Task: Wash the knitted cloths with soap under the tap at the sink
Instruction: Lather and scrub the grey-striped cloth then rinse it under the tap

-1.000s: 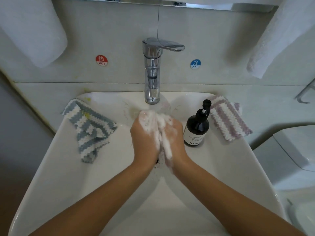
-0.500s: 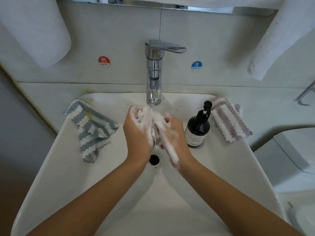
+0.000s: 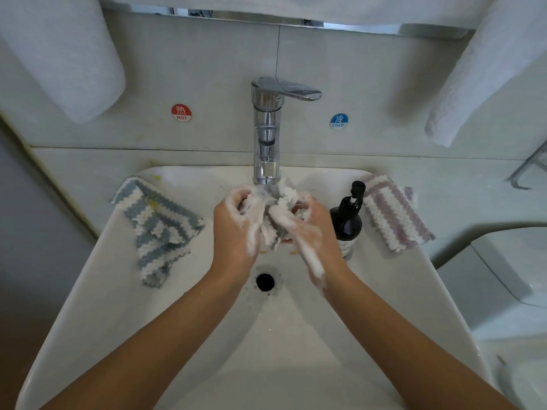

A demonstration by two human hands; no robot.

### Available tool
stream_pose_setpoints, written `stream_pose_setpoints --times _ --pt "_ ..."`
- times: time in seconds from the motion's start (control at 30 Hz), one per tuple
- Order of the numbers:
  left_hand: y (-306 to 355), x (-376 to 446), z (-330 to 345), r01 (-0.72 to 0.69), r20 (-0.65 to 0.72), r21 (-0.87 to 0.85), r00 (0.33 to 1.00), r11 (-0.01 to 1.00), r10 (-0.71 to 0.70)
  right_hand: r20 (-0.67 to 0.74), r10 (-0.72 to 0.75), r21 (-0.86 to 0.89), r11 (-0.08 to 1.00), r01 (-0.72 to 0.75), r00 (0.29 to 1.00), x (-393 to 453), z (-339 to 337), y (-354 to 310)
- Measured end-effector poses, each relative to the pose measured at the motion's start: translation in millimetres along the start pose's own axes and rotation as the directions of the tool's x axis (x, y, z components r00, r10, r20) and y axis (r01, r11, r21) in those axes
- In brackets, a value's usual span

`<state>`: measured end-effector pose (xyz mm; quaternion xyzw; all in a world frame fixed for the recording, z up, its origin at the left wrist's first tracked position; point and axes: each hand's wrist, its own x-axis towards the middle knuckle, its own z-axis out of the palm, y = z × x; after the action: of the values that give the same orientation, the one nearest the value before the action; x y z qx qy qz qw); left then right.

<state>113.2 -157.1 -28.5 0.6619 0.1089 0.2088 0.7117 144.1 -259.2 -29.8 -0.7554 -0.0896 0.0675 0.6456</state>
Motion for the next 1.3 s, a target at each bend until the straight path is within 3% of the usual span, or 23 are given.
stream_pose_setpoints --times 0.23,0.33,0.43,0.6,0.73,0.9,1.03,1.13,1.3 --pt "-2 2 0 0.045 0.238 0.015 0.97 0.999 -0.048 -0.104 -0.045 -0.002 0.999 0.045 0.994 5 -9 0" --pt "-3 3 0 0.092 0.166 0.031 0.981 0.995 -0.096 -0.22 -0.039 0.097 0.993 0.061 0.975 3 -13 -4" --pt "-6 3 -2 0.138 0.069 0.127 0.987 0.982 -0.147 -0.244 0.003 0.216 0.975 0.051 0.97 2 -17 -8" --pt "-8 2 -2 0.219 0.094 0.252 0.964 0.943 -0.249 -0.346 0.06 0.154 0.988 -0.006 0.936 7 -14 -6" --pt "-7 3 -3 0.205 0.055 0.168 0.975 0.964 -0.217 -0.094 -0.019 0.164 0.986 0.034 0.995 6 -19 -4" --pt "-5 5 -6 0.197 0.111 0.054 0.973 0.979 -0.202 0.162 -0.003 0.005 1.0 0.002 0.987 8 -18 -3" --pt "-6 7 -8 0.179 0.148 0.08 0.971 0.981 -0.189 0.011 0.015 -0.098 0.995 -0.014 1.0 8 -18 -7" --pt "-4 6 -5 0.215 0.086 0.003 0.973 0.977 -0.215 -0.088 0.05 -0.083 0.995 -0.058 0.995 13 -17 0" --pt "-9 10 -6 0.248 -0.048 -0.053 0.967 0.967 -0.251 0.044 -0.007 -0.103 0.995 0.011 0.999 10 -16 1"
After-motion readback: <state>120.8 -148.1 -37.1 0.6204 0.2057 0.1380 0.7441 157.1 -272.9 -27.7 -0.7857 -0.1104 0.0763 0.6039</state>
